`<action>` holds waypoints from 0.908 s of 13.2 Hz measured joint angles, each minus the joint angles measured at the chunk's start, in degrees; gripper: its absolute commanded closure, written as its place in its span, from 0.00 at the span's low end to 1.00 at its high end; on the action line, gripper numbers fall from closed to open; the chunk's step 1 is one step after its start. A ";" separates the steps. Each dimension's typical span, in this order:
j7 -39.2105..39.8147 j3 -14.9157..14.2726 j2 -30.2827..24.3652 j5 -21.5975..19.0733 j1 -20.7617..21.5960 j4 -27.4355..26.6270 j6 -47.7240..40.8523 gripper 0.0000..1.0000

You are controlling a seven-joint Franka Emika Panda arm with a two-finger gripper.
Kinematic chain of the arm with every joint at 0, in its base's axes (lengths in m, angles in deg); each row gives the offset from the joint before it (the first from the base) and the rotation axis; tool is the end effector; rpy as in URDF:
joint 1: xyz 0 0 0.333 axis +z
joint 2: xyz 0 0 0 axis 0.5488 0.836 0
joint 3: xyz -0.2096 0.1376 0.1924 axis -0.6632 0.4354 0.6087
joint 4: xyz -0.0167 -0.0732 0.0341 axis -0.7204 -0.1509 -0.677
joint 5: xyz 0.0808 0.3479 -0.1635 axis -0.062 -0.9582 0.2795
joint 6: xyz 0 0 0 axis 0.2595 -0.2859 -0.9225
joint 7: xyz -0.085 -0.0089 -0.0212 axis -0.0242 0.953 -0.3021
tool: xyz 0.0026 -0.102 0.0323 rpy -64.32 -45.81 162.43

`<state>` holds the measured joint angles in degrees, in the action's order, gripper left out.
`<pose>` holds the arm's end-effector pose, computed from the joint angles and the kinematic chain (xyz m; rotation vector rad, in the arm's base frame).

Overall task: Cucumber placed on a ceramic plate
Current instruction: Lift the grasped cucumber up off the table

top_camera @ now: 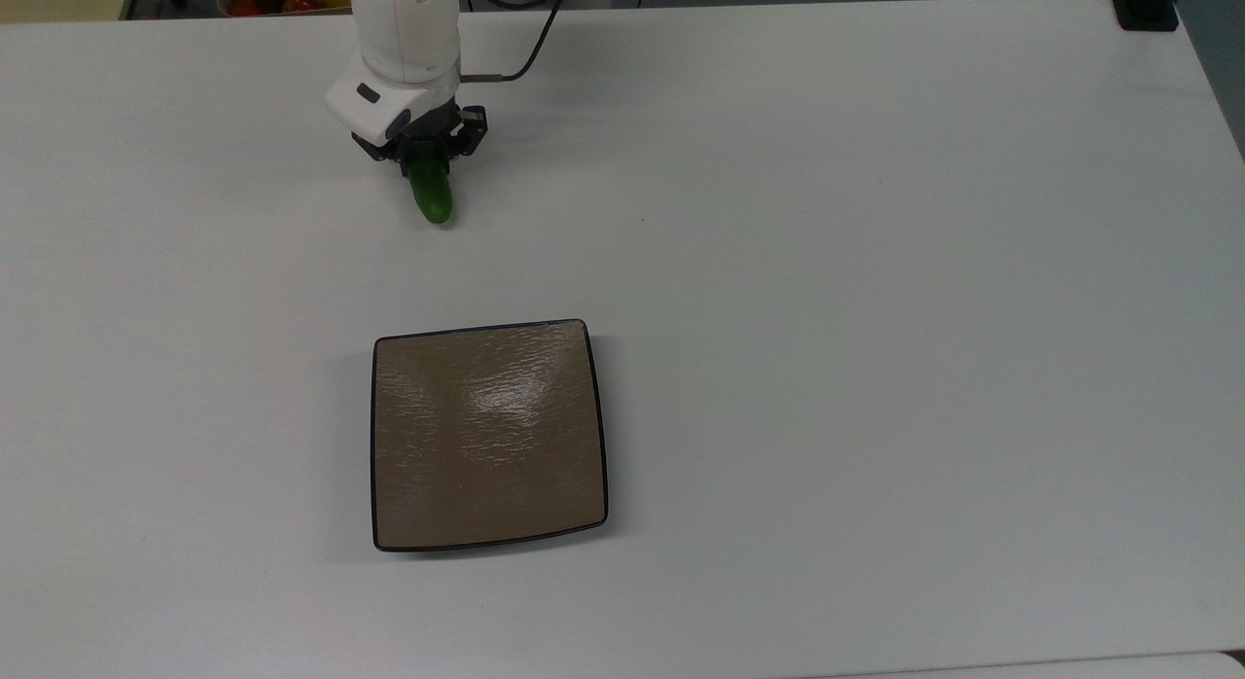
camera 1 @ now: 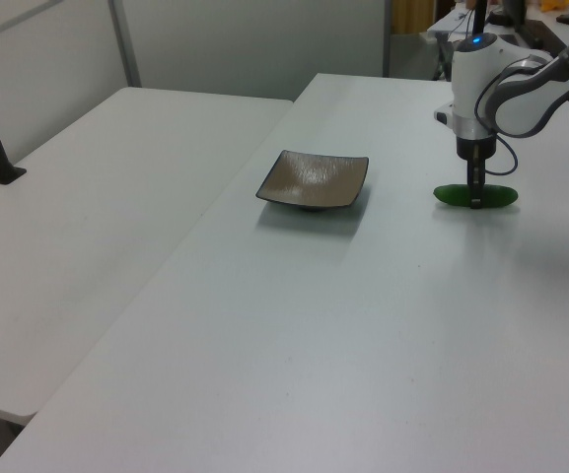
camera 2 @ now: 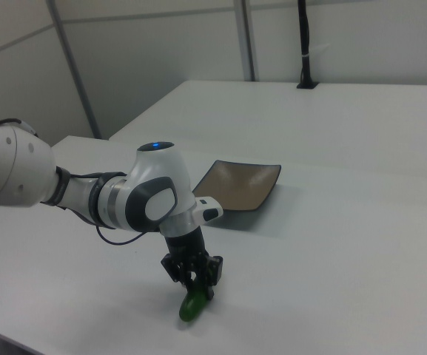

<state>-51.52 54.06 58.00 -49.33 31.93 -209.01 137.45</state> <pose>0.5144 -0.0570 0.3060 2.9710 0.3747 -0.1411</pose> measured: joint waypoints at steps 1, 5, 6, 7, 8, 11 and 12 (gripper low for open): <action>0.00 0.00 0.00 0.00 -0.01 0.00 0.00 0.95; -0.01 -0.01 -0.27 0.00 -0.10 0.93 -2.65 0.95; -0.05 -0.01 -0.49 -0.01 -0.04 2.22 -5.39 0.95; -0.10 0.02 -0.68 -0.18 0.01 3.60 -7.86 0.95; -0.12 0.09 -0.93 -0.69 0.06 5.51 -10.80 0.95; -0.11 0.43 -2.05 -4.60 0.18 13.18 -20.42 0.95; -0.09 0.56 -2.42 -6.12 0.24 16.19 -23.64 0.95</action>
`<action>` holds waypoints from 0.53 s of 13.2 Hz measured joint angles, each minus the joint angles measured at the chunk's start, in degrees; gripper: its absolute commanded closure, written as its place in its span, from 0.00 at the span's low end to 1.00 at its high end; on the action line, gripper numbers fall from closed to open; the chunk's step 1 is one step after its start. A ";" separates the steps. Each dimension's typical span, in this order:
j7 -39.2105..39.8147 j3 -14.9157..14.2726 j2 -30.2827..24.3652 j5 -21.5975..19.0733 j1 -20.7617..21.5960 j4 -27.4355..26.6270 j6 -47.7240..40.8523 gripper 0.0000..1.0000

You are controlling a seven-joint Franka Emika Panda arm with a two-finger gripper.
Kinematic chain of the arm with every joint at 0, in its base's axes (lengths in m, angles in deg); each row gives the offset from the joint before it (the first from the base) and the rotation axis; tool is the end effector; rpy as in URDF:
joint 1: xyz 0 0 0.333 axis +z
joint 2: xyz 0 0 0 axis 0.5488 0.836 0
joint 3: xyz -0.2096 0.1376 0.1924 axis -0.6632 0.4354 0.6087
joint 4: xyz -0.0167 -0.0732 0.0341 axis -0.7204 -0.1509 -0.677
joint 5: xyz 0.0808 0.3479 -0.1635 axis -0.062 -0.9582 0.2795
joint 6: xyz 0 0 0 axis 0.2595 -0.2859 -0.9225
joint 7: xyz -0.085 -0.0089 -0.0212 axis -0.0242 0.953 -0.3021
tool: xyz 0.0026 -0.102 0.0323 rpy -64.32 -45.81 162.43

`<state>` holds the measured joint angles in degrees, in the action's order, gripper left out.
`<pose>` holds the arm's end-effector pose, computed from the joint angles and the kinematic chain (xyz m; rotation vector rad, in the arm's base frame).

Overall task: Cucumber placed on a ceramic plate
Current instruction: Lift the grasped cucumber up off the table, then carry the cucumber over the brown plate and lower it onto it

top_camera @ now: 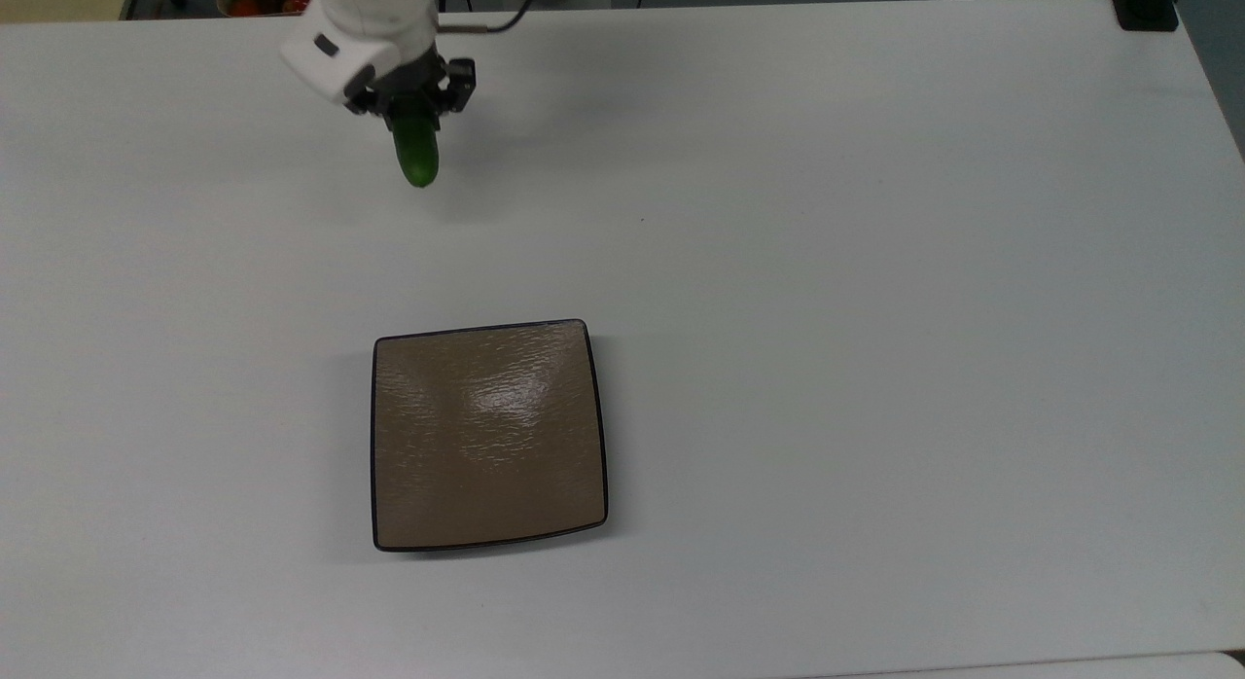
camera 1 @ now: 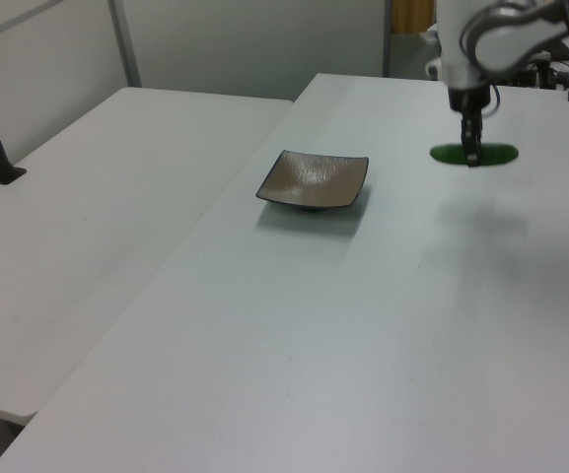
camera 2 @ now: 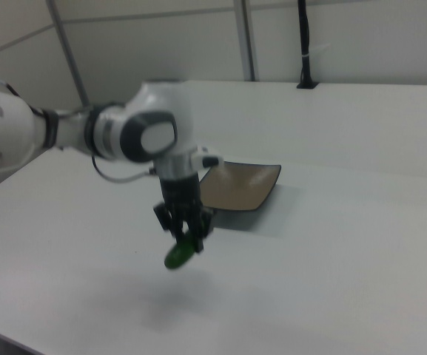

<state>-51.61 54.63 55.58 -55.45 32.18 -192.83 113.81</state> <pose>0.5450 -0.0552 0.4189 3.0480 0.2406 -0.2623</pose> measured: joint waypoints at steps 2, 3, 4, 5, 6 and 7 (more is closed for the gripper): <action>0.00 0.20 -0.54 -2.47 0.43 5.50 -5.11 0.94; 0.00 0.27 -0.75 -4.32 0.76 9.02 -7.24 0.94; 0.00 0.32 -0.80 -6.85 0.88 11.86 -7.95 0.94; 0.00 0.34 -0.77 -8.89 0.93 13.90 -8.08 0.93; 0.00 0.59 -0.74 -9.88 0.96 15.08 -8.10 0.93; 0.00 1.13 -0.64 -10.18 0.98 15.54 -8.10 0.93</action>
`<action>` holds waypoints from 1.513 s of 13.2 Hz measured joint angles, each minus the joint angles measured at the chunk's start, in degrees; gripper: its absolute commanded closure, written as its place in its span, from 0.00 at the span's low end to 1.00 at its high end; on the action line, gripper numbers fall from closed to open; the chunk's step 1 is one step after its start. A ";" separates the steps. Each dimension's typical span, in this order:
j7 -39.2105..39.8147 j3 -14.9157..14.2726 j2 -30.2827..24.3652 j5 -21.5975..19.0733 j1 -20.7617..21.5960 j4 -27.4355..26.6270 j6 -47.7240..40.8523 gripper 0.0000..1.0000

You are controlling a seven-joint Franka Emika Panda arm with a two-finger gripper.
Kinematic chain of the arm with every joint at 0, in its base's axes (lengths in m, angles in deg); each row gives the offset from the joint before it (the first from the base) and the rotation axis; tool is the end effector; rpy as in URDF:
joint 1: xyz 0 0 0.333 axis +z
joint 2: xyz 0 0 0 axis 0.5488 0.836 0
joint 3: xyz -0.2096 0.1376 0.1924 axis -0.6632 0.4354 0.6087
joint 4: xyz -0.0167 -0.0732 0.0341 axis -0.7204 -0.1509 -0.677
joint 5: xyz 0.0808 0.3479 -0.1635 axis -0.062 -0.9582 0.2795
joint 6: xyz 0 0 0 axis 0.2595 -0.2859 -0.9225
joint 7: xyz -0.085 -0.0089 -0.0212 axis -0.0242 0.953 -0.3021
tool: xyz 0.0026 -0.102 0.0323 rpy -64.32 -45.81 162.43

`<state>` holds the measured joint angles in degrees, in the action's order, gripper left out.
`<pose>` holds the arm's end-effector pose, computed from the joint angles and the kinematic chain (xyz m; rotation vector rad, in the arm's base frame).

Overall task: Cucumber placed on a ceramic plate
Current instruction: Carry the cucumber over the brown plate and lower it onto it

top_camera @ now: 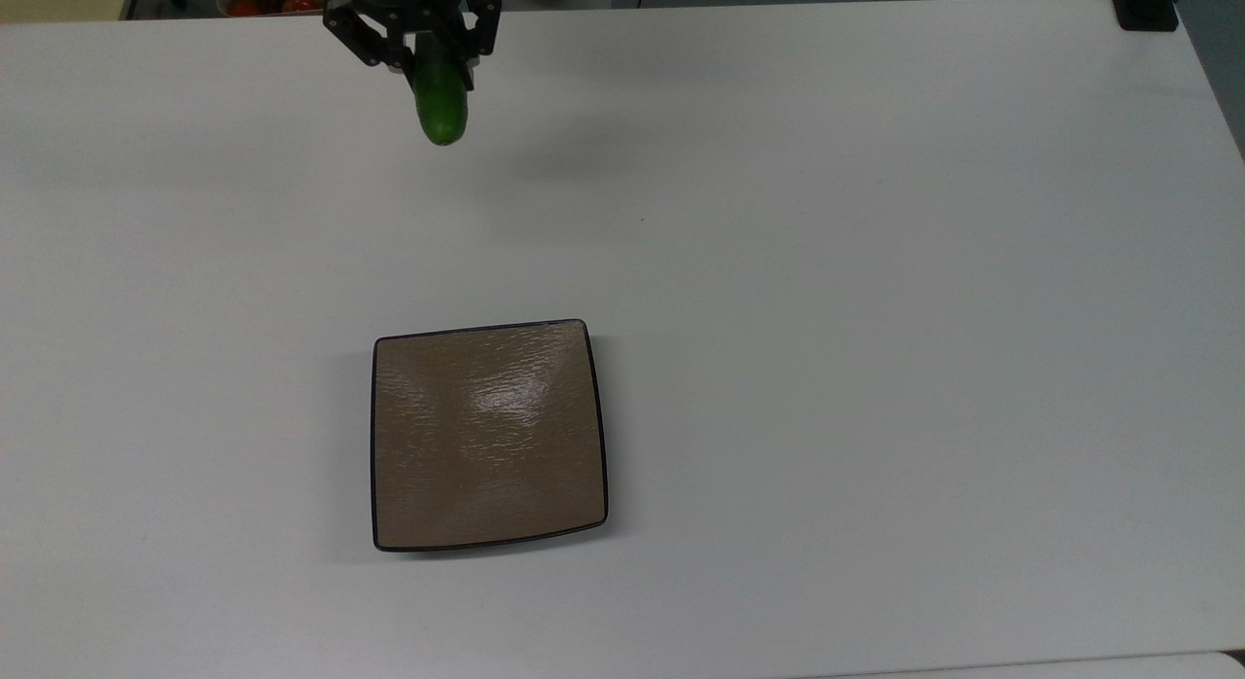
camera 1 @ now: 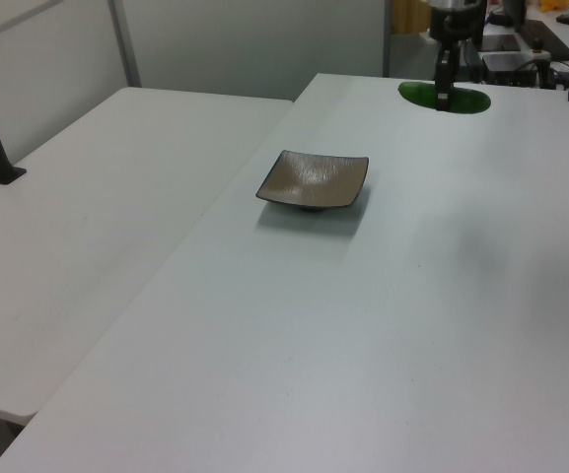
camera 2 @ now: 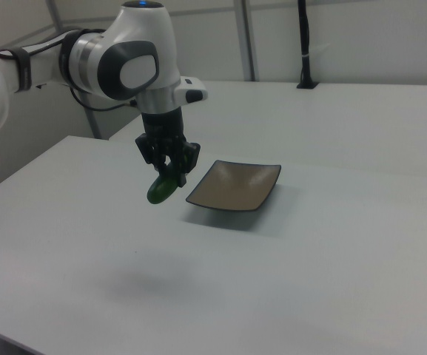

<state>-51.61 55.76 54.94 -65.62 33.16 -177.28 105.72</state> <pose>0.5744 -0.0222 0.5405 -3.0601 -0.2141 0.0122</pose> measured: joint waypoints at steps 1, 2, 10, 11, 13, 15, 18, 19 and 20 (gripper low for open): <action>0.00 0.52 0.26 -0.02 0.06 0.11 0.09 0.93; 0.00 0.77 0.68 -0.12 0.09 0.14 2.20 0.93; -0.02 1.11 9.02 -1.57 0.10 3.35 21.96 0.90; -0.02 1.17 11.43 -2.19 0.10 4.07 25.98 0.90; -0.02 1.24 14.88 -2.45 0.10 4.66 32.35 0.90; -0.03 1.55 17.79 -2.45 0.10 4.78 37.52 0.89; -0.05 2.51 22.53 -2.45 0.19 4.84 46.42 0.88; -0.05 3.10 24.65 -2.45 0.45 4.91 50.20 0.88; -0.05 3.36 26.42 -2.45 0.73 5.22 52.51 0.86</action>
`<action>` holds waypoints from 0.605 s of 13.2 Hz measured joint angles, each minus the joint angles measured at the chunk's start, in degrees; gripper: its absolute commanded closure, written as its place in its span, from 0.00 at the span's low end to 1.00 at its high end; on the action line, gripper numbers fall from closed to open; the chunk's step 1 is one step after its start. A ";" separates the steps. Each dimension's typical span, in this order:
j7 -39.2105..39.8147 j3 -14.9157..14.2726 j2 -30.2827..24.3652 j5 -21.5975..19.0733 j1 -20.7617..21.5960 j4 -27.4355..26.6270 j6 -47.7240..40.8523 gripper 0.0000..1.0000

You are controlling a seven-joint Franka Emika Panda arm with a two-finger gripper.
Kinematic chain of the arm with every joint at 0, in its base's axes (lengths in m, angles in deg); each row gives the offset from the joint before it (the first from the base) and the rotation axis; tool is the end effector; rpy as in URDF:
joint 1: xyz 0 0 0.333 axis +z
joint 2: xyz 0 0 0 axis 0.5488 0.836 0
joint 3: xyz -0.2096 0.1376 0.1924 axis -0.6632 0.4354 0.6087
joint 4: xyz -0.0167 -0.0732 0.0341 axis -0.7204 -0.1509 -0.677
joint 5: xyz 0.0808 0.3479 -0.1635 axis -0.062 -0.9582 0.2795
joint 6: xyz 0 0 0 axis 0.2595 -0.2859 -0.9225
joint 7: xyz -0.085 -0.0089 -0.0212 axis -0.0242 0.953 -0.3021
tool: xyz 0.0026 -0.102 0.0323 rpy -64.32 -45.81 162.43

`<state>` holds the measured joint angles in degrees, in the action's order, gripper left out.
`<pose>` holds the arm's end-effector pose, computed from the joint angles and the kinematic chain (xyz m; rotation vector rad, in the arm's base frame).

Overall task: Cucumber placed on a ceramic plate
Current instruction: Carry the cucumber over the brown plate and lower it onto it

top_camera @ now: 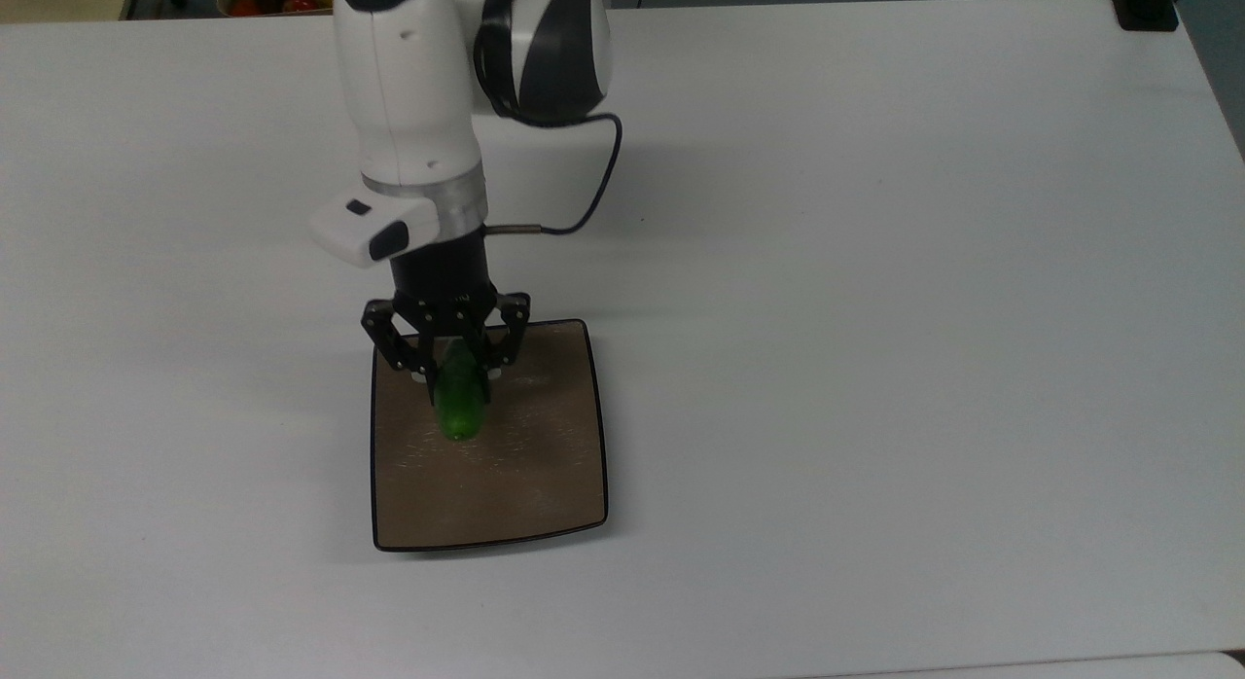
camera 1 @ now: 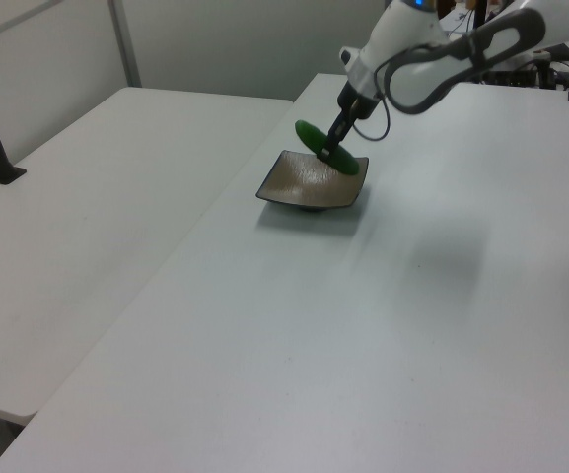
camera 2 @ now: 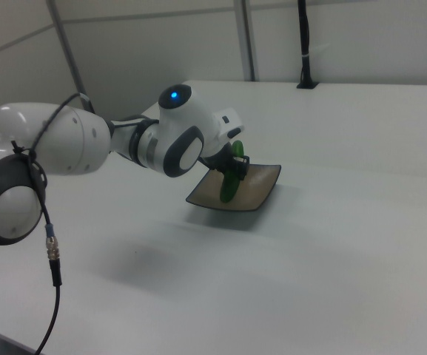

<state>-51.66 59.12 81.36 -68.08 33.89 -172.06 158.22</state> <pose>0.7221 0.0099 0.3831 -2.9901 -0.1959 -0.8189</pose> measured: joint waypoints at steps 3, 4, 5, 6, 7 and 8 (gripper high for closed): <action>-0.02 0.13 3.20 0.00 0.55 2.20 3.05 0.76; -0.02 0.16 4.01 0.00 0.65 2.65 4.13 0.75; -0.02 0.17 4.77 0.00 0.73 2.94 5.51 0.63; -0.02 0.17 5.48 0.00 0.80 3.13 6.59 0.44; -0.02 0.17 6.33 0.00 0.85 3.32 7.59 0.41; -0.02 0.17 6.72 0.00 0.93 3.49 7.97 0.40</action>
<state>-51.68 59.29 88.08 -68.08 34.82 -168.58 166.20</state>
